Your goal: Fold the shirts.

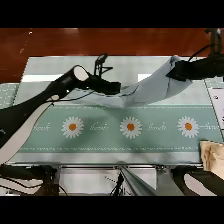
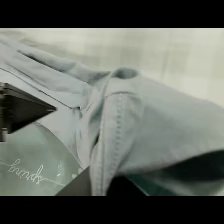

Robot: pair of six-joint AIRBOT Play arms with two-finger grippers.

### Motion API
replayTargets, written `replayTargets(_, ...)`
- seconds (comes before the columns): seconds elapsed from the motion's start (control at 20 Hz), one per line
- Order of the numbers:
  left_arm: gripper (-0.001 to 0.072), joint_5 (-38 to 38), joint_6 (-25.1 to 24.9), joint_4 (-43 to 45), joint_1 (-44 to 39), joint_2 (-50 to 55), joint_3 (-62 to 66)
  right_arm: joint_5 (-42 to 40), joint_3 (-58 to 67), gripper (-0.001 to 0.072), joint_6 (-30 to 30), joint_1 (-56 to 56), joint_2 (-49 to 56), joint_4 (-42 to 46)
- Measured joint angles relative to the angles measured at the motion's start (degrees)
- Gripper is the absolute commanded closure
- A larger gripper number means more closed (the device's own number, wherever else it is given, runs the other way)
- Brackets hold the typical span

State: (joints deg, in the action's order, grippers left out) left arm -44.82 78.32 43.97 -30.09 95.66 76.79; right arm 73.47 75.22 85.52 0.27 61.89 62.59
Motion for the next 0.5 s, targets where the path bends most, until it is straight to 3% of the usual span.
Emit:
replayTargets(0.3, 0.0684, 3.13, -0.26, -8.02, -8.50, 6.38, 0.00, 2.86, 0.00, 0.0699, 4.13, 1.14, -6.21, 2.19)
replayTargets(0.5, 0.0685, 2.14, -3.21, -9.75, -5.14, 6.32, 0.02, 4.15, 0.00, 0.0699, 5.11, 1.29, -7.17, 4.02)
